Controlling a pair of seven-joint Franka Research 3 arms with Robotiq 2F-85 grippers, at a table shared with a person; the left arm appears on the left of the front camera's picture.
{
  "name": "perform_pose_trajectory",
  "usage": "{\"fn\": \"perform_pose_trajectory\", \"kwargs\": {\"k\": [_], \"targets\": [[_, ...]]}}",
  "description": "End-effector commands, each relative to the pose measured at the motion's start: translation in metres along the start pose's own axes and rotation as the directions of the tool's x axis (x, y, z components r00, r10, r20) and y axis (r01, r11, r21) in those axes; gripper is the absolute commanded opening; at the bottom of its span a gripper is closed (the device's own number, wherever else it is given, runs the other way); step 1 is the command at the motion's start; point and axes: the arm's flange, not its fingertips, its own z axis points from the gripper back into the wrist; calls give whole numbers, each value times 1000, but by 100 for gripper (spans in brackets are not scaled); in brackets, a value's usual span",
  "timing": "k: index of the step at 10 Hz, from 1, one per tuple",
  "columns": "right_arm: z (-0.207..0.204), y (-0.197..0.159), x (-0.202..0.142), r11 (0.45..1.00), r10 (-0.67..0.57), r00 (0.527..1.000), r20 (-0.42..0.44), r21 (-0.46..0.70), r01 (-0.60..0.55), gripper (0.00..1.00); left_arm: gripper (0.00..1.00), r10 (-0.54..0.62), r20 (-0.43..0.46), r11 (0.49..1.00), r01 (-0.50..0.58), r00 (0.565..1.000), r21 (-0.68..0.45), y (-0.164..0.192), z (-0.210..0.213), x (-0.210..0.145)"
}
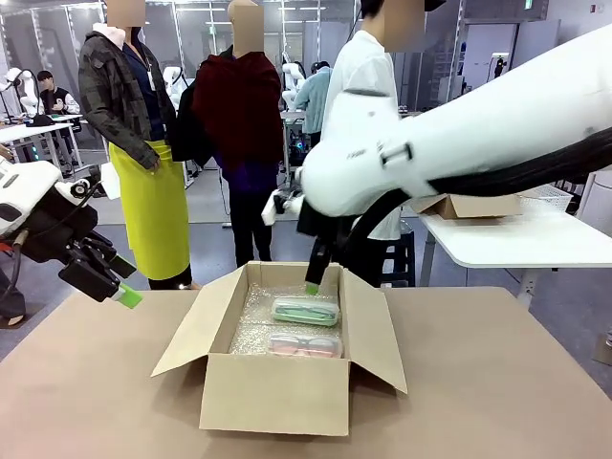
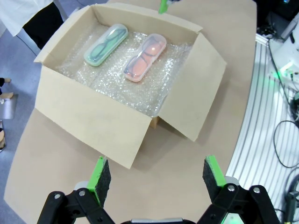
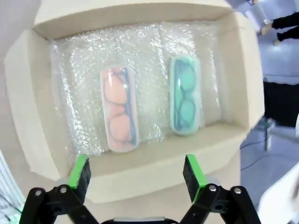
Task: Pack the glasses set securely to prepare it for shipping.
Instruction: Position the Package Box on the left side of the table.
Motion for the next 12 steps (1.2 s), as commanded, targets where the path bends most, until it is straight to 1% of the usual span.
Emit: {"fn": "perform_pose_trajectory", "kwargs": {"k": [1, 2, 3, 4, 6, 7, 8, 9, 12], "targets": [[3, 10, -48, 997, -73, 994, 79, -34, 76, 100, 100, -17, 14, 1000, 17, 1000, -23, 2, 2, -2], [16, 9, -70, 988, -124, 984, 127, -73, 134, 100, 100, -17, 14, 1000, 17, 1000, -23, 2, 2, -2], [26, 15, -98, 976, -179, 960, 217, -85, 202, 100, 100, -17, 14, 1000, 17, 1000, -23, 2, 2, -2], [34, 25, -130, 957, -241, 928, 285, -89, 276, 100, 100, -17, 14, 1000, 17, 1000, -23, 2, 2, -2], [51, 45, -188, 916, -342, 866, 364, -76, 393, 100, 100, -17, 14, 1000, 17, 1000, -23, 2, 2, -2], [59, 50, -204, 905, -368, 850, 378, -65, 421, 100, 100, -17, 14, 1000, 17, 1000, -23, 2, 2, -2], [65, 58, -225, 891, -406, 819, 405, -24, 453, 100, 100, -17, 14, 1000, 17, 1000, -23, 2, 2, -2], [68, 65, -241, 872, -436, 787, 437, -11, 490, 100, 100, -17, 14, 1000, 17, 1000, -23, 2, 2, -2], [78, 91, -273, 824, -502, 741, 447, -15, 567, 100, 100, -17, 14, 1000, 17, 1000, -23, 2, 2, -2]]}}
